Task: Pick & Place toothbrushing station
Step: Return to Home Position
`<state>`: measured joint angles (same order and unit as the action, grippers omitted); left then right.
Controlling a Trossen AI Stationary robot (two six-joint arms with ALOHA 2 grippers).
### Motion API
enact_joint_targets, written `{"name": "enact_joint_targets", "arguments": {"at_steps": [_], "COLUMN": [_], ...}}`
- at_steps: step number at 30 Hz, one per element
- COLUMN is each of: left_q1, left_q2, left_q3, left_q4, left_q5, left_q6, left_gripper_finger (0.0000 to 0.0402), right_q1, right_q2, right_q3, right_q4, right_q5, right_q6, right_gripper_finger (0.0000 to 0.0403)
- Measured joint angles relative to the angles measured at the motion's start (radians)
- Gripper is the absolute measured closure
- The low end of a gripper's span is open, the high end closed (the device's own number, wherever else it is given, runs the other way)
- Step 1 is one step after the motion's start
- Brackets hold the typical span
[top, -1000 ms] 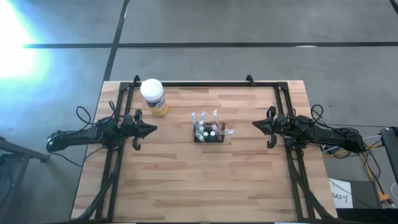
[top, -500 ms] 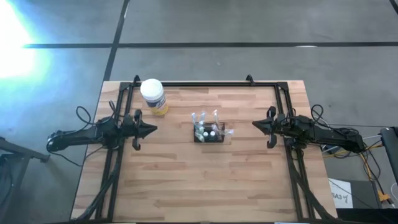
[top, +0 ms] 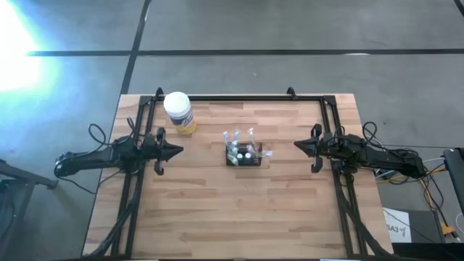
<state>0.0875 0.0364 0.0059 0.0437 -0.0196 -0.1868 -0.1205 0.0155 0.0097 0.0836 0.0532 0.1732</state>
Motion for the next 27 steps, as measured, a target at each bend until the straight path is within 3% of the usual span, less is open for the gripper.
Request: {"name": "enact_joint_targets", "arguments": {"at_steps": [27], "left_q1": [0.000], "left_q2": [0.000], "left_q3": [0.000], "left_q4": [0.000], "left_q5": [0.000], "left_q6": [0.000], "left_gripper_finger": [0.0378], "right_q1": [0.000], "right_q2": [0.000], "right_q3": [0.000], "right_q4": [0.000], "right_q5": [0.000], "right_q6": [0.000], "right_gripper_finger": [0.0394]}}
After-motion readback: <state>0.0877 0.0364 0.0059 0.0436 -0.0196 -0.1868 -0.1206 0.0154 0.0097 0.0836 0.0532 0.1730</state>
